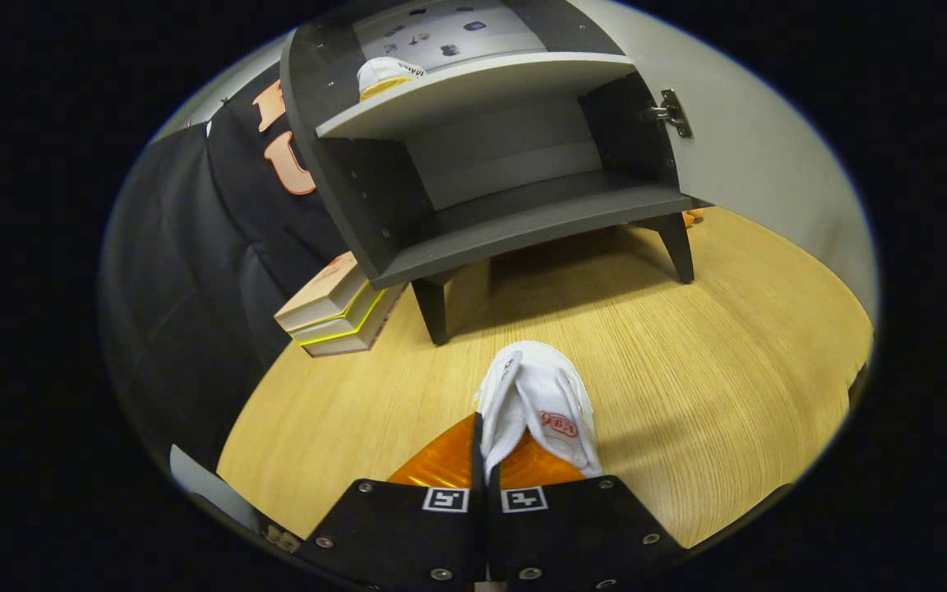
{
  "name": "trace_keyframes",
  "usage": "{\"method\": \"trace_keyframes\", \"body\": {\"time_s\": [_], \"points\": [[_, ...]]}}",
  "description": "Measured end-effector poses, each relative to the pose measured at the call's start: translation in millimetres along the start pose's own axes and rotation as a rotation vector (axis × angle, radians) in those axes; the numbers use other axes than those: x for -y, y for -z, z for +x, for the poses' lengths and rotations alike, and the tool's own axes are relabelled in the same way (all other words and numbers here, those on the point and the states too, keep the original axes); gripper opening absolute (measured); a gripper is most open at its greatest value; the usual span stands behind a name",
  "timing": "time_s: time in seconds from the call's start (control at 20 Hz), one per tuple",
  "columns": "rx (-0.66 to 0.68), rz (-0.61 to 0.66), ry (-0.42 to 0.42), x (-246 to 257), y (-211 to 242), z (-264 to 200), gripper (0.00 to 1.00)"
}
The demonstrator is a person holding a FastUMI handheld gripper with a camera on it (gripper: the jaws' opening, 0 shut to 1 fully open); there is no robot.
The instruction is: Open the shoe cabinet door, grab the shoes and put them into the shoe cabinet, then close the shoe cabinet door.
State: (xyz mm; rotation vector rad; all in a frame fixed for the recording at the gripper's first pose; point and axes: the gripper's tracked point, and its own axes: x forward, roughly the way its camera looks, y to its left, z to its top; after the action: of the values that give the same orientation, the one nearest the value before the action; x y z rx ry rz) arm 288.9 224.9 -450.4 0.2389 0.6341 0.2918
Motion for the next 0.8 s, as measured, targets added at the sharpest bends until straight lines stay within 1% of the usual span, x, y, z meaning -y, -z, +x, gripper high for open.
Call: {"method": "trace_keyframes", "body": {"time_s": [0.2,0.35,0.6,0.8], "points": [[0.029,0.009,-0.007,-21.1,-13.3,-36.0,0.00],[0.071,0.046,-0.003,-33.3,-37.2,-69.5,0.00],[0.153,0.027,0.015,-46.0,-93.2,-123.9,0.00],[0.209,-0.021,0.042,-48.6,-137.5,-153.0,0.00]]}}
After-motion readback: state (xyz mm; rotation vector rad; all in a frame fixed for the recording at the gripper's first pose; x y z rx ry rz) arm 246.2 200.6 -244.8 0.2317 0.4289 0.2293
